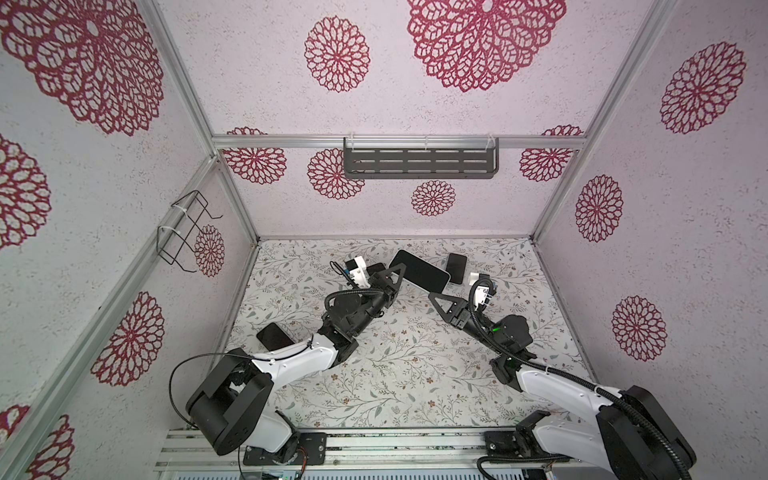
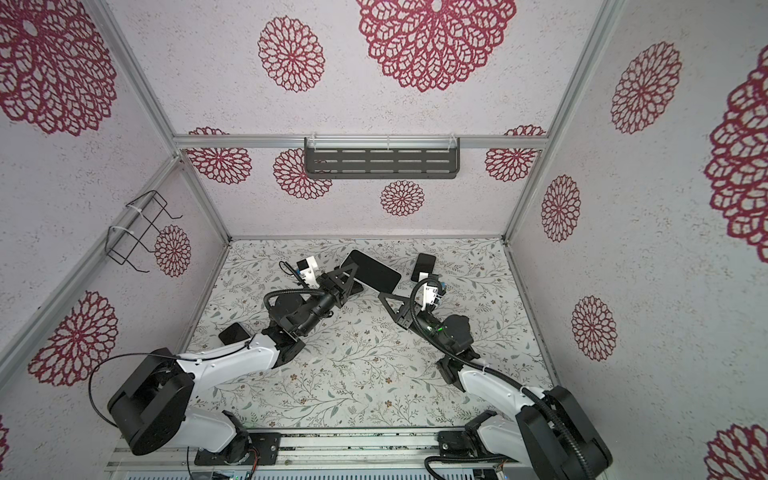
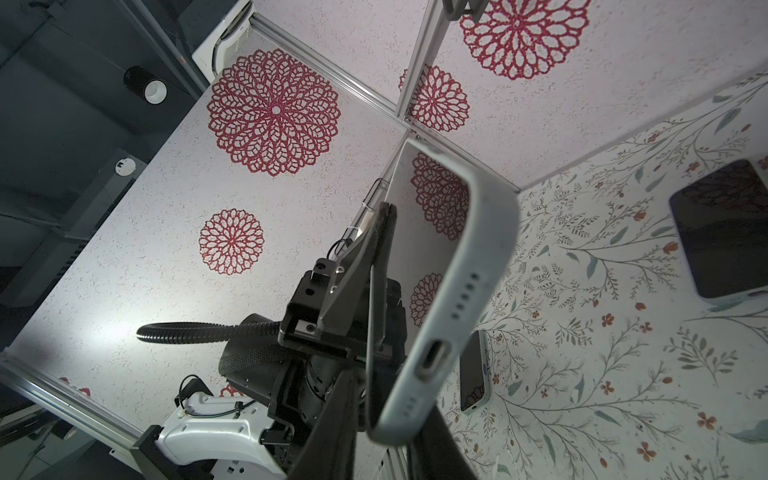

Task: Take the phone out of the phone case

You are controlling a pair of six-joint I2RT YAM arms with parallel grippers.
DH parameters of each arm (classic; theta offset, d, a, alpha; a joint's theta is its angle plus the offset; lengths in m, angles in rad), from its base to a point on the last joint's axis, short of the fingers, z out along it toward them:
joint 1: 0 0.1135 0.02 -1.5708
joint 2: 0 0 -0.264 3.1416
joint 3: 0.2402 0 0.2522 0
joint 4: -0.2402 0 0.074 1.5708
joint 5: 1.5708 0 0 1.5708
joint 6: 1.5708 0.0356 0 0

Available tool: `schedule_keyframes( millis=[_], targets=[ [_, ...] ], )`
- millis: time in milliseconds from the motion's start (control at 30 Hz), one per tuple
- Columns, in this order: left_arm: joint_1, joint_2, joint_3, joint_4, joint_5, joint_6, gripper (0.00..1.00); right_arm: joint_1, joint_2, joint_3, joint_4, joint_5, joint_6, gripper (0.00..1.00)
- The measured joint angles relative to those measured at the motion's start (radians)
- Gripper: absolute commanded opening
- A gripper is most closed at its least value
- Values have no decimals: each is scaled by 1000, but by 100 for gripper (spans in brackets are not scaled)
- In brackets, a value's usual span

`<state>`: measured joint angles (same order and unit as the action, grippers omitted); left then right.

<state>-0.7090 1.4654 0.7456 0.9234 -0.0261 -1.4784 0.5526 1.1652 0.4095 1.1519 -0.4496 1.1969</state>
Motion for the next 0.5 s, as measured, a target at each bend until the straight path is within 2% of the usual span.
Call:
schedule_keyframes(
  millis=[200, 367, 500],
  targets=[
    [0, 0, 3, 3, 4, -8, 0, 0, 0, 0, 11, 0, 15, 1],
    [0, -1, 16, -25, 14, -11, 0, 0, -12, 0, -9, 4, -22, 0],
    [0, -8, 54, -109, 25, -15, 0, 4, -55, -1, -85, 29, -137, 0]
  ],
)
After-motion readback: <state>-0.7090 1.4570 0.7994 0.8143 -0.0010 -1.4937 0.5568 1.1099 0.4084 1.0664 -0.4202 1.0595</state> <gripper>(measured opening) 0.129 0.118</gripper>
